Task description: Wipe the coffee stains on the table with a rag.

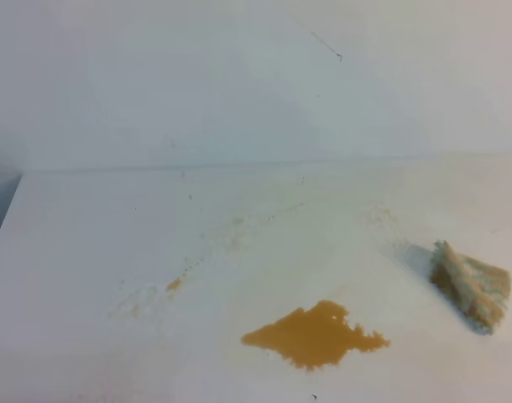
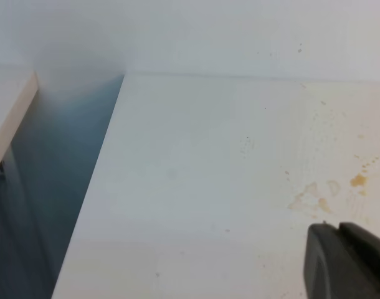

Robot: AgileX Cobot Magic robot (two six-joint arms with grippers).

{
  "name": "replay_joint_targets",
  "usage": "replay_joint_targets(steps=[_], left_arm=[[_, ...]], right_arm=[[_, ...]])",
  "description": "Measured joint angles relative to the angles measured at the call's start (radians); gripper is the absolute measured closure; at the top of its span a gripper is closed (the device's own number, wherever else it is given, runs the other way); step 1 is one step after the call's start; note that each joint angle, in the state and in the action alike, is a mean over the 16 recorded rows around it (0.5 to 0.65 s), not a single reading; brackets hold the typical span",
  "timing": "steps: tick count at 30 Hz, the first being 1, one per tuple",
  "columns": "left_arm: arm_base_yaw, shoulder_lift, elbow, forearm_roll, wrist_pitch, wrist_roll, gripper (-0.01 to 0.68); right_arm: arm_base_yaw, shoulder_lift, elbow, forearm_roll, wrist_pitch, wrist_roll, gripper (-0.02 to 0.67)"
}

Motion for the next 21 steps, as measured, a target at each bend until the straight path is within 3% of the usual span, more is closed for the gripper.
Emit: replay_joint_targets(steps=[21], left_arm=[[0.0, 0.0, 0.0, 0.0, 0.0, 0.0, 0.673]], right_arm=[[0.0, 0.0, 0.0, 0.0, 0.0, 0.0, 0.651]])
